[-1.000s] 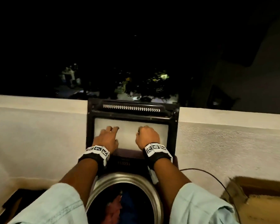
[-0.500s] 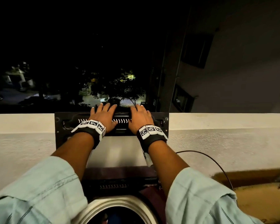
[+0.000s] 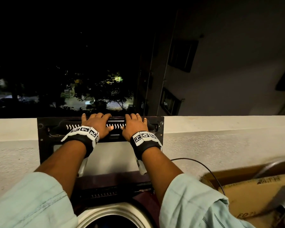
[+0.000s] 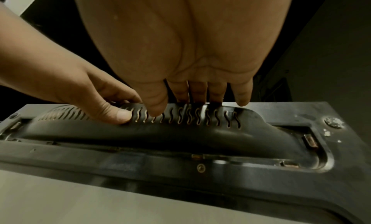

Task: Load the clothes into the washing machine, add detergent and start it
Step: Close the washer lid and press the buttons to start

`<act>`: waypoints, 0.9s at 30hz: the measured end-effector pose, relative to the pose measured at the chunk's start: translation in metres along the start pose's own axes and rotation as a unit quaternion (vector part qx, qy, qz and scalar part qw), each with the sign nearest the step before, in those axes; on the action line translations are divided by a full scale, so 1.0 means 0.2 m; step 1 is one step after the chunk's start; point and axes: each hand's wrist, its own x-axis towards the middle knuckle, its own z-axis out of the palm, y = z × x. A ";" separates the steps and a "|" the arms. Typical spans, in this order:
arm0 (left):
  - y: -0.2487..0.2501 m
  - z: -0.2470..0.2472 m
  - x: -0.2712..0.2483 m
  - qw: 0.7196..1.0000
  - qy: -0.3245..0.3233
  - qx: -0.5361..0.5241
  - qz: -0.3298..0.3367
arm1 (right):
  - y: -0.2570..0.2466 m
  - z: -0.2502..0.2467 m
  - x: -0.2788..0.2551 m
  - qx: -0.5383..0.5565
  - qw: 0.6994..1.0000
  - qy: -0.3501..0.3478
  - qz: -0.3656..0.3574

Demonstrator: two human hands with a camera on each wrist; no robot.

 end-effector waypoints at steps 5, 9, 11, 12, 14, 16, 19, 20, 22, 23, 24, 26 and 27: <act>0.03 -0.05 -0.11 1.000 0.012 0.006 -0.008 | -0.02 -0.07 -0.13 0.007 1.000 0.006 -0.006; 0.06 -0.07 -0.22 0.999 0.032 0.008 -0.013 | -0.02 -0.10 -0.24 0.015 1.000 0.012 -0.012; 0.06 -0.08 -0.27 0.999 0.035 0.007 -0.015 | -0.02 -0.12 -0.29 0.015 1.000 0.012 -0.016; 0.07 -0.09 -0.29 0.999 0.035 0.007 -0.017 | -0.02 -0.12 -0.31 0.015 1.000 0.015 -0.018; 0.08 -0.11 -0.35 0.999 0.033 0.009 -0.023 | -0.04 -0.14 -0.35 0.014 0.999 0.023 -0.022; 0.09 -0.13 -0.42 0.999 0.034 0.011 -0.027 | -0.05 -0.14 -0.41 0.011 0.999 0.033 -0.024; 0.12 -0.16 -0.53 0.999 0.034 0.007 -0.028 | -0.05 -0.15 -0.50 0.009 0.998 0.061 -0.030; 0.13 -0.16 -0.56 0.999 0.033 0.004 -0.029 | -0.06 -0.15 -0.54 0.009 0.997 0.067 -0.033; 0.15 -0.17 -0.64 0.999 0.032 -0.004 -0.032 | -0.06 -0.16 -0.63 0.009 0.997 0.070 -0.040; 0.16 -0.17 -0.69 0.999 0.034 -0.008 -0.034 | -0.06 -0.17 -0.69 0.009 0.996 0.072 -0.043; 0.16 -0.17 -0.73 0.999 0.035 -0.013 -0.034 | -0.07 -0.17 -0.73 0.009 0.996 0.073 -0.043; 0.18 -0.17 -0.85 0.999 0.031 -0.020 -0.034 | -0.09 -0.17 -0.86 0.002 0.997 0.070 -0.038; 0.18 -0.17 -0.90 0.999 0.026 -0.021 -0.033 | -0.10 -0.17 -0.91 -0.005 0.997 0.070 -0.034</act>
